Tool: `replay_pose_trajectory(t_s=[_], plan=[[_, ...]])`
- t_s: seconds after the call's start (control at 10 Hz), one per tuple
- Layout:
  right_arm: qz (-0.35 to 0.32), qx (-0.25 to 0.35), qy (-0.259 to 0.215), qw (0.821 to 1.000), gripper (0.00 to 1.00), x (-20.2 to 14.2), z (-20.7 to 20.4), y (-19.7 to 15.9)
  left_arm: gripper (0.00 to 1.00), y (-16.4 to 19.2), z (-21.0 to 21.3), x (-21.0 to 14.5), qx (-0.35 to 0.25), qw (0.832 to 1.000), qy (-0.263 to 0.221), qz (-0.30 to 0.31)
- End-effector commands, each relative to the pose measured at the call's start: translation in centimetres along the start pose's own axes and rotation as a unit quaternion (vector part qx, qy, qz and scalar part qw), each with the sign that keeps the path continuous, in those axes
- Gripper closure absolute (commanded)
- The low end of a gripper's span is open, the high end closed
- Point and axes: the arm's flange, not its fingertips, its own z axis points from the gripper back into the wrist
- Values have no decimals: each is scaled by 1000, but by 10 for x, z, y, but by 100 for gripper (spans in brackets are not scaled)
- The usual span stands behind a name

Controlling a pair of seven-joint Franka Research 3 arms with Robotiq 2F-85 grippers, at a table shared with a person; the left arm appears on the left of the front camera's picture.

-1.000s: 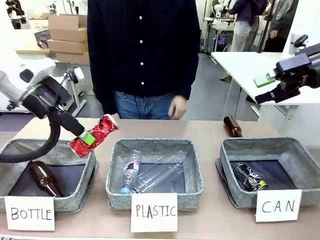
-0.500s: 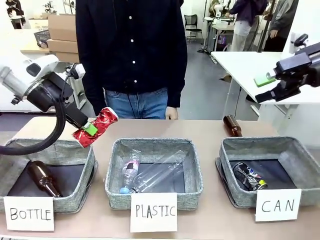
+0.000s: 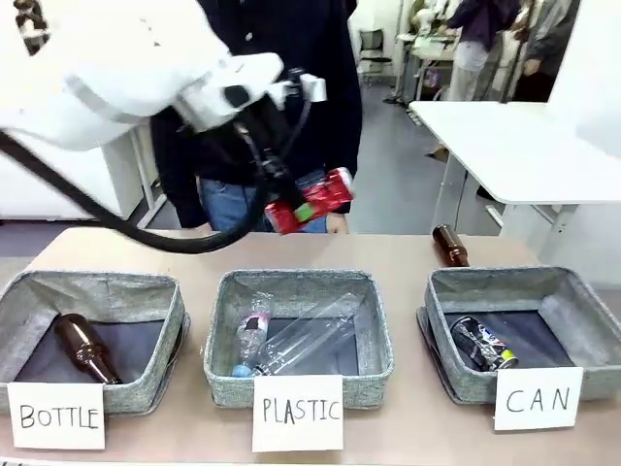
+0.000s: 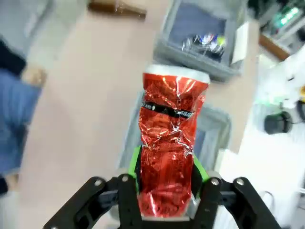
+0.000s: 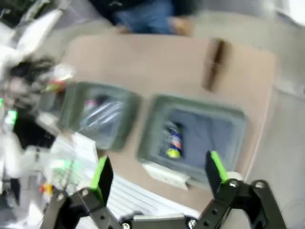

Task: Sort the can waste into the basket.
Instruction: Pick up the can waste from the table and place it in the right Fabric basket.

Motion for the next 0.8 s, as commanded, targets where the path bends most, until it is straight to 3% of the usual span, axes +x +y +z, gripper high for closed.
replay_pose_trajectory(t_s=[0.0, 0.1, 0.2, 0.3, 0.4, 0.6, 0.7], plan=[[-135, -110, 64, 983, 0, -47, -4, -34, 56, 3, -33, 80, -28, 992, 26, -119], [-152, -147, 104, 972, 0, -64, -12, -41, 56, -21, -58, 124, -54, 984, 28, -166], [-142, -137, 108, 974, 0, -66, -31, -41, 56, -51, -93, 157, -85, 978, 44, -184], [-98, -124, 50, 986, 0, -61, 18, -54, 56, -73, -123, 179, -129, 977, 69, -153], [-98, -124, 50, 986, 0, -61, 18, -54, 56, -86, -153, 204, -136, 989, 35, -53], [-98, -124, 50, 986, 0, -61, 18, -54, 56, -101, -205, 222, -163, 985, 61, 9], [-98, -124, 50, 986, 0, -61, 18, -54, 56, -105, -172, 179, -148, 985, 43, -74]])
